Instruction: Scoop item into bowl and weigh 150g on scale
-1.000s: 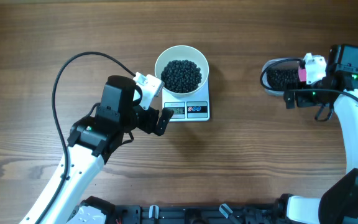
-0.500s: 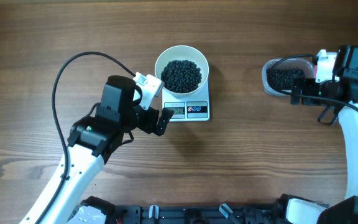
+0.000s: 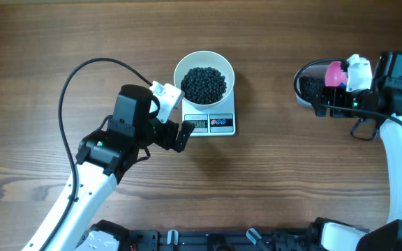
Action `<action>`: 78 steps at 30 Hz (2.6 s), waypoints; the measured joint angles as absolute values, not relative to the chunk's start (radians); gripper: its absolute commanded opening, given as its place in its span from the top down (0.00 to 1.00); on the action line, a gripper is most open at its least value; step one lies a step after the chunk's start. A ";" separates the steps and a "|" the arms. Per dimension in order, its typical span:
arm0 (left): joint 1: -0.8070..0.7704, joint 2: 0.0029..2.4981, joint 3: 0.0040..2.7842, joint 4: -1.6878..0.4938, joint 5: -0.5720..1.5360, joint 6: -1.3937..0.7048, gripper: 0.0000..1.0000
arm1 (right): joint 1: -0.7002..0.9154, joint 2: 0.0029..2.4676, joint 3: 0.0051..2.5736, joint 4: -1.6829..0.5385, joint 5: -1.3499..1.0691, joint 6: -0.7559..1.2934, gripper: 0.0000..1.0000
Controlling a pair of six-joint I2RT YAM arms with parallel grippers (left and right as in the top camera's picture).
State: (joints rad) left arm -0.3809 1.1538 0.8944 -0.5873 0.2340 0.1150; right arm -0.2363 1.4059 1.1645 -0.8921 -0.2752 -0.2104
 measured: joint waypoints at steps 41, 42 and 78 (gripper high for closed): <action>-0.381 1.154 0.894 -0.587 0.234 0.115 0.00 | -0.237 1.546 1.110 -0.853 0.158 -0.070 0.00; -0.381 1.154 0.894 -0.587 0.234 0.115 0.00 | -0.237 1.546 1.110 -0.854 0.168 -0.068 0.00; -0.381 1.154 0.894 -0.587 0.234 0.115 0.00 | -0.237 0.838 1.143 -1.009 -0.183 -0.103 0.00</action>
State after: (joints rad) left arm -0.3809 1.1538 0.8944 -0.5873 0.2340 0.1150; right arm -0.2371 0.8383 1.1427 -1.0092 -0.1833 -0.1028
